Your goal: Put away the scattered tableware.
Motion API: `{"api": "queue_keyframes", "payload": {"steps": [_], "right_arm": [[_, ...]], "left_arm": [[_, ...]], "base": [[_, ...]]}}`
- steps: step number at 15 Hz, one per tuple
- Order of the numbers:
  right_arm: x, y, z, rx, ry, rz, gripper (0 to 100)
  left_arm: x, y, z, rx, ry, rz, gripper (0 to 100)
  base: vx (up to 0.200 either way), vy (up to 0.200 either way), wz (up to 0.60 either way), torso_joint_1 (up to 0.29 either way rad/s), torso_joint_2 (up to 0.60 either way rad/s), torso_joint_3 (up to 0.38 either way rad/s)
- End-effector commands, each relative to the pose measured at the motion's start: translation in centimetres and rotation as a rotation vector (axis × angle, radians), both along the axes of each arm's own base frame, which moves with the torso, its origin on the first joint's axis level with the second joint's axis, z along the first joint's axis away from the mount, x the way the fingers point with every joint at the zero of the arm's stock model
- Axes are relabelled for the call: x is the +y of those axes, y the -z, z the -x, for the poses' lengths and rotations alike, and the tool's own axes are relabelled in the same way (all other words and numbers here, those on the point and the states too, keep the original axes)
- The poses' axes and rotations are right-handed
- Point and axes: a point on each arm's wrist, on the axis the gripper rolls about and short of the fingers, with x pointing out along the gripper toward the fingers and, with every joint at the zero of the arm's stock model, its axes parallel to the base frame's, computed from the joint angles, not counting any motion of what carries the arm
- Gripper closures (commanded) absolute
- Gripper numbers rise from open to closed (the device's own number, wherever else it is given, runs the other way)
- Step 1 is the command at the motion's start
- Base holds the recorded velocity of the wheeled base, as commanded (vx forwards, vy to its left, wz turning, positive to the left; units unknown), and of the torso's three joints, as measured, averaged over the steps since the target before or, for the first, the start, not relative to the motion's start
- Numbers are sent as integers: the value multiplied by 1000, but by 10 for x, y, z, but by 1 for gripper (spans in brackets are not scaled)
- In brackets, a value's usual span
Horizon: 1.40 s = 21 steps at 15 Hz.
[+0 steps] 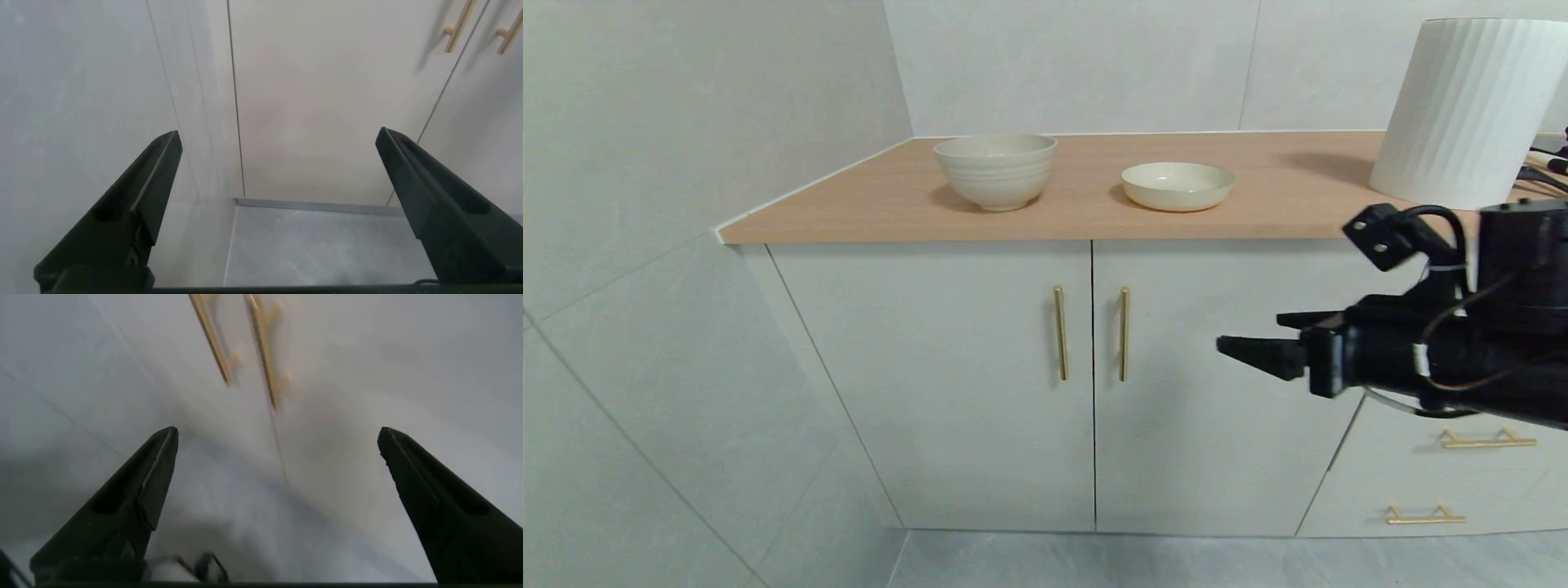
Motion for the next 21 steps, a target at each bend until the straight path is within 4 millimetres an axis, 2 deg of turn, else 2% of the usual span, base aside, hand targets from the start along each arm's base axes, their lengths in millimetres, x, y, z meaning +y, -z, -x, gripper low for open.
{"api": "queue_keyframes", "payload": {"steps": [1, 4, 6, 11, 18, 21], "right_arm": [[50, 26, -48, 96, -44, -46, 0], [58, 34, -54, 159, -38, -97, 0], [76, 57, -81, 159, -42, -175, 0], [89, 76, -102, 98, -36, -300, 0], [98, 77, -114, 126, -25, -388, 0], [111, 81, -113, 114, -53, -415, 0]], "left_arm": [[0, 0, 0, -2, -1, 3, 0], [0, 0, 0, -2, -1, 3, 0], [0, 0, 0, -2, -1, 5, 0], [0, 0, 0, -2, -2, 5, 0], [0, 0, 0, -2, -1, 5, 0], [0, 0, 0, -2, -1, 5, 0]], "base": [[0, 0, 0, 0, 0, 0], [0, 0, 0, 0, 0, 0], [0, 0, 0, 0, 0, 0], [0, 0, 0, 0, 0, 0], [0, 0, 0, 0, 0, 0], [0, 0, 0, 0, 0, 0]]}}
